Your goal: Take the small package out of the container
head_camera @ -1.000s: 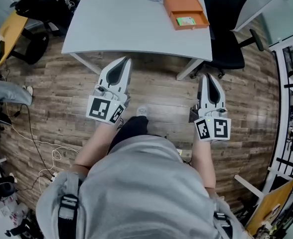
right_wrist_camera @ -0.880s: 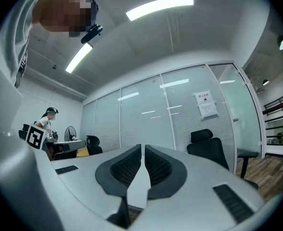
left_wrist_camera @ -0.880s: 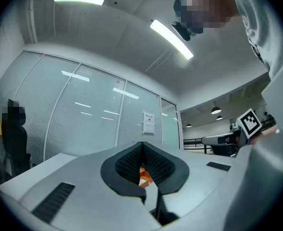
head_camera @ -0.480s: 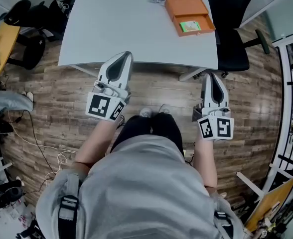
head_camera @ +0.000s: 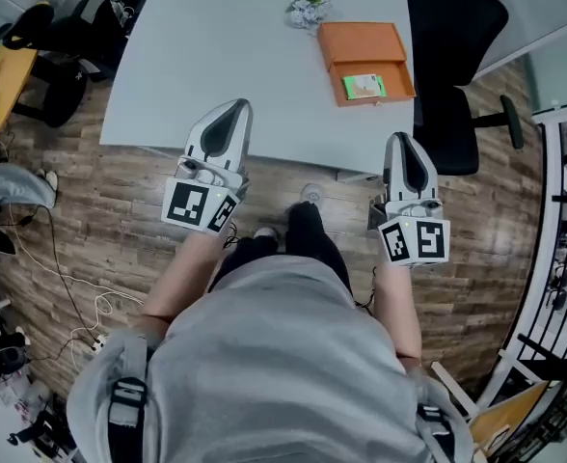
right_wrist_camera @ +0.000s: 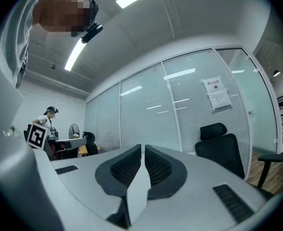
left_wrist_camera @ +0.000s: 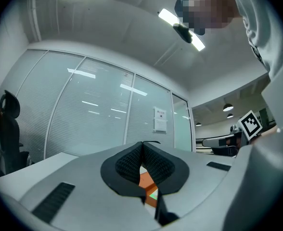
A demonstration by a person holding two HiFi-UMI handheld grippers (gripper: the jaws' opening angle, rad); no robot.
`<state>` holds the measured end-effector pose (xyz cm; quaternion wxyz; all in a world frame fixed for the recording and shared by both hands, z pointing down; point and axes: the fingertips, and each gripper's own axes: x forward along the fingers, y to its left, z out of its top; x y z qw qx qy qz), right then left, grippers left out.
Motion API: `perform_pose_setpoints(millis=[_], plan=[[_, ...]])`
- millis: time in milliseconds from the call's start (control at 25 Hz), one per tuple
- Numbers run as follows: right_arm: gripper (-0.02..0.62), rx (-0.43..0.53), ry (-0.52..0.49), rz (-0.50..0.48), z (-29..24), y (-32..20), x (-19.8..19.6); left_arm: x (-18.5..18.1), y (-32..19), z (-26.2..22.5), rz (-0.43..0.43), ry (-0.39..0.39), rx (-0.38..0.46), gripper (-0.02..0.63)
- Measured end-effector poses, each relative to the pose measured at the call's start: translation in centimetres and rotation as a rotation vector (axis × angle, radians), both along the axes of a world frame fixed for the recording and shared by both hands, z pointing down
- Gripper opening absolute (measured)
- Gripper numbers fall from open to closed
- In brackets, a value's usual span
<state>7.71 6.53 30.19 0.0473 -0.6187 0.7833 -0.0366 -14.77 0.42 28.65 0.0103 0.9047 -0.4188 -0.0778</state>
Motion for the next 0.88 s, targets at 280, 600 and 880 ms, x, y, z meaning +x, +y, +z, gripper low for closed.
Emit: perform_pose_setpoints(millis=[280, 600, 880], plan=[[0.057, 0.029, 0.011, -0.099, -1.5, -10.3, 6.3, 5.6, -8.6, -0.7, -0.086, -0.007, 0.021, 0.020], [0.057, 0.021, -0.023, -0.145, -0.6, -17.1, 10.2, 9.3, -14.1, 0.3, -0.144, -0.008, -0.008, 0.020], [0.057, 0.040, -0.016, -0.115, -1.6, -20.7, 10.1, 10.7, -18.4, -0.5, -0.092, -0.005, -0.003, 0.020]])
